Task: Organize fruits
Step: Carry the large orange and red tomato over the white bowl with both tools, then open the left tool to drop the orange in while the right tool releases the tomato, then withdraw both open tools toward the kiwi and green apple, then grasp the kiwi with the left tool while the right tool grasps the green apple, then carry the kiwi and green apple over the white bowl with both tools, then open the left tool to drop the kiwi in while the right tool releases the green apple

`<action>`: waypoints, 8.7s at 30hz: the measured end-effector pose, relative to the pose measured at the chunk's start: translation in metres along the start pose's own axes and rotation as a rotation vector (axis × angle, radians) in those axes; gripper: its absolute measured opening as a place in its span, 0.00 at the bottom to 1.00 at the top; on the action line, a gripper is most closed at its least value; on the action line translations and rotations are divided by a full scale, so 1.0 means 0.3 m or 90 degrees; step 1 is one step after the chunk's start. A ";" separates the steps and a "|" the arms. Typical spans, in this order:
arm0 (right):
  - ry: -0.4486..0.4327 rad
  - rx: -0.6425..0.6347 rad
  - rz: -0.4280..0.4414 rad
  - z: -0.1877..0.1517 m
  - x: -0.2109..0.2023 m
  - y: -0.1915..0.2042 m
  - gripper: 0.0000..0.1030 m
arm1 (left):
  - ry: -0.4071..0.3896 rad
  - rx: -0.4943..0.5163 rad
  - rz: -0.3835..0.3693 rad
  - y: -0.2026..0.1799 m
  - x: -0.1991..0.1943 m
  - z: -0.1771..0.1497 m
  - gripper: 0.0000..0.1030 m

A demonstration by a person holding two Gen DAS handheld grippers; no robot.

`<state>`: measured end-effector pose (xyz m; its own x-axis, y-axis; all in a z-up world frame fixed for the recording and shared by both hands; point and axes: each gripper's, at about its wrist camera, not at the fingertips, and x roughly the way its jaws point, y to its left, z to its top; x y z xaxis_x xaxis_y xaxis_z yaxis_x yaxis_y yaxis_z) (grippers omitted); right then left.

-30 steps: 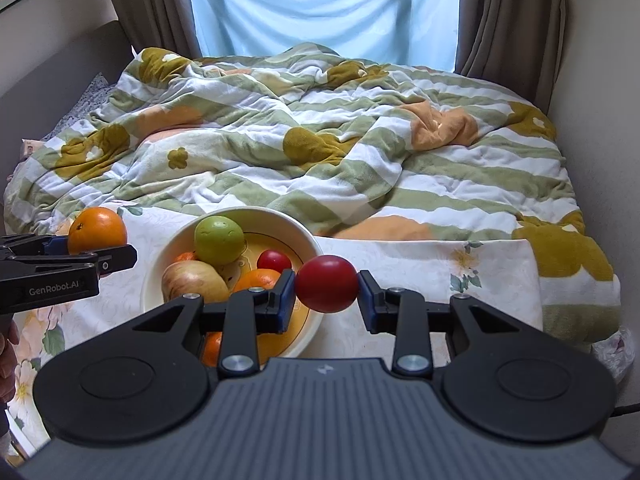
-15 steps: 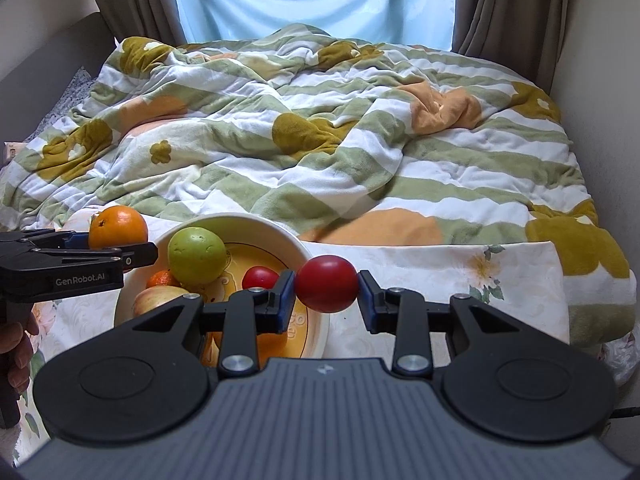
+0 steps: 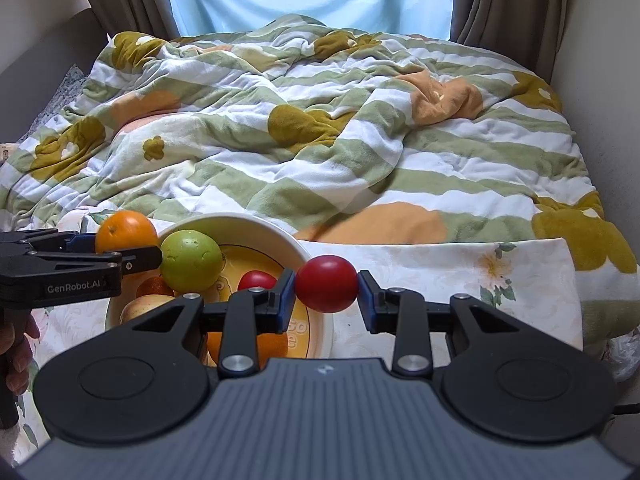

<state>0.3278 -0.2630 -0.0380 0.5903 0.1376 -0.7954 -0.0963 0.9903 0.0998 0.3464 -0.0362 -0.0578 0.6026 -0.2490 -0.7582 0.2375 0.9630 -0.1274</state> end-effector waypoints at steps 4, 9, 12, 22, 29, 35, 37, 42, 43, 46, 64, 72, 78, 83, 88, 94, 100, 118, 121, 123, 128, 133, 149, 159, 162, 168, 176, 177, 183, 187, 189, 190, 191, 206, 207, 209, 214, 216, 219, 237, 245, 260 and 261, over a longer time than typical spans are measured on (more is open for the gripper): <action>0.003 -0.002 0.002 0.001 0.010 0.009 0.47 | -0.009 0.008 0.000 -0.005 -0.014 -0.003 0.90; 0.000 -0.009 0.011 0.007 0.010 0.028 0.47 | -0.022 0.005 0.003 -0.005 -0.053 -0.014 0.90; -0.005 -0.017 0.017 0.017 0.002 0.044 0.47 | -0.034 0.005 0.011 -0.013 -0.103 -0.028 0.90; -0.025 -0.054 0.044 0.053 0.012 0.091 0.47 | -0.049 -0.024 0.046 -0.012 -0.235 -0.082 0.96; -0.036 -0.103 0.074 0.047 0.084 0.130 0.47 | -0.041 -0.027 0.079 -0.005 -0.276 -0.124 1.00; -0.033 -0.126 0.082 0.025 0.135 0.153 0.47 | -0.035 -0.029 0.081 0.001 -0.294 -0.162 1.00; -0.036 -0.129 0.086 0.020 0.139 0.155 0.48 | -0.034 -0.031 0.085 0.002 -0.298 -0.171 1.00; -0.071 -0.116 0.091 0.004 0.103 0.152 0.93 | -0.032 -0.037 0.095 0.000 -0.312 -0.196 1.00; -0.083 -0.114 0.087 -0.002 0.089 0.151 1.00 | -0.034 -0.040 0.099 -0.003 -0.318 -0.200 1.00; -0.095 -0.121 0.073 -0.021 0.049 0.156 1.00 | -0.037 -0.052 0.105 -0.009 -0.339 -0.209 1.00; -0.103 -0.083 0.036 -0.109 -0.285 0.096 1.00 | -0.092 -0.079 0.143 -0.143 -0.575 -0.290 1.00; -0.134 -0.072 0.024 -0.225 -0.490 0.047 1.00 | -0.128 -0.074 0.154 -0.244 -0.693 -0.376 1.00; -0.144 -0.072 0.019 -0.333 -0.591 0.000 1.00 | -0.145 -0.063 0.159 -0.323 -0.739 -0.449 1.00; -0.142 -0.085 0.014 -0.422 -0.628 -0.036 1.00 | -0.147 -0.054 0.170 -0.364 -0.721 -0.504 1.00; -0.132 -0.099 0.003 -0.509 -0.608 -0.064 1.00 | -0.129 -0.053 0.167 -0.369 -0.660 -0.549 1.00; -0.102 -0.094 0.008 -0.596 -0.515 -0.108 1.00 | -0.104 -0.062 0.165 -0.353 -0.537 -0.592 1.00; -0.086 -0.085 0.004 -0.649 -0.388 -0.134 1.00 | -0.094 -0.072 0.168 -0.323 -0.393 -0.603 0.99; -0.058 -0.075 -0.008 -0.641 -0.198 -0.138 1.00 | -0.042 -0.144 0.183 -0.252 -0.173 -0.547 0.59; -0.056 -0.071 -0.005 -0.635 -0.179 -0.139 0.99 | -0.041 -0.145 0.180 -0.249 -0.173 -0.547 0.59; -0.057 -0.070 -0.008 -0.631 -0.171 -0.137 0.99 | -0.040 -0.142 0.181 -0.250 -0.174 -0.549 0.59; -0.059 -0.076 -0.010 -0.614 -0.151 -0.127 0.91 | -0.037 -0.141 0.182 -0.253 -0.183 -0.558 0.58; -0.060 -0.077 -0.009 -0.598 -0.129 -0.116 0.79 | -0.040 -0.138 0.181 -0.263 -0.195 -0.577 0.58; -0.053 -0.082 0.006 -0.581 -0.131 -0.097 0.67 | -0.062 -0.151 0.160 -0.279 -0.281 -0.590 0.58; -0.072 -0.074 0.021 -0.570 -0.264 -0.073 0.67 | -0.091 -0.134 0.139 -0.317 -0.426 -0.577 0.58; -0.076 -0.079 0.022 -0.563 -0.303 -0.068 0.67 | -0.097 -0.133 0.131 -0.336 -0.469 -0.568 0.58; -0.077 -0.077 0.028 -0.537 -0.374 -0.069 0.67 | -0.115 -0.121 0.130 -0.366 -0.544 -0.532 0.58; -0.095 -0.084 0.028 -0.484 -0.426 -0.071 0.67 | -0.143 -0.111 0.114 -0.361 -0.565 -0.435 0.58; -0.095 -0.083 0.028 -0.473 -0.428 -0.070 0.67 | -0.144 -0.109 0.113 -0.360 -0.562 -0.420 0.58; -0.103 -0.077 0.031 -0.389 -0.430 -0.064 0.67 | -0.143 -0.092 0.095 -0.351 -0.516 -0.298 0.58; -0.107 -0.070 0.032 -0.315 -0.406 -0.060 0.67 | -0.138 -0.075 0.078 -0.345 -0.456 -0.212 0.58; -0.110 -0.067 0.031 -0.278 -0.389 -0.060 0.67 | -0.136 -0.067 0.072 -0.339 -0.419 -0.173 0.58; -0.111 -0.064 0.030 -0.258 -0.378 -0.060 0.67 | -0.133 -0.061 0.070 -0.336 -0.400 -0.156 0.58; -0.111 -0.063 0.028 -0.242 -0.368 -0.061 0.67 | -0.131 -0.055 0.068 -0.332 -0.381 -0.142 0.58; -0.082 -0.021 0.001 -0.078 -0.178 -0.119 0.67 | -0.038 0.077 0.064 -0.350 -0.033 -0.027 0.58; -0.079 -0.017 -0.001 -0.076 -0.167 -0.124 0.67 | -0.032 0.086 0.065 -0.355 -0.018 -0.025 0.58; -0.072 -0.010 -0.002 -0.068 -0.145 -0.136 0.67 | -0.021 0.098 0.065 -0.359 0.009 -0.023 0.58; -0.060 0.000 -0.009 -0.056 -0.110 -0.149 0.67 | 0.001 0.106 0.066 -0.357 0.052 -0.009 0.58; -0.056 0.003 -0.011 -0.052 -0.101 -0.154 0.67 | 0.007 0.104 0.063 -0.354 0.062 -0.006 0.58; -0.052 0.009 -0.011 -0.044 -0.091 -0.161 0.67 | -0.005 0.108 0.055 -0.355 0.064 0.002 0.60; -0.061 -0.004 0.011 -0.030 -0.123 -0.125 0.67 | -0.046 0.016 0.048 -0.296 -0.154 -0.091 1.00; -0.048 -0.034 0.052 -0.078 -0.139 -0.053 0.67 | -0.058 -0.041 0.076 -0.244 -0.314 -0.177 1.00; -0.010 -0.082 0.101 -0.212 -0.057 0.080 0.67 | -0.067 -0.073 0.115 -0.203 -0.434 -0.309 1.00; -0.010 -0.083 0.103 -0.218 -0.052 0.085 0.67 | -0.067 -0.073 0.115 -0.200 -0.436 -0.313 1.00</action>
<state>0.2639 -0.2411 -0.0622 0.5710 0.2954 -0.7660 -0.2932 0.9449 0.1459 0.1819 -0.0518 -0.0110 0.7049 -0.0748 -0.7053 0.0334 0.9968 -0.0722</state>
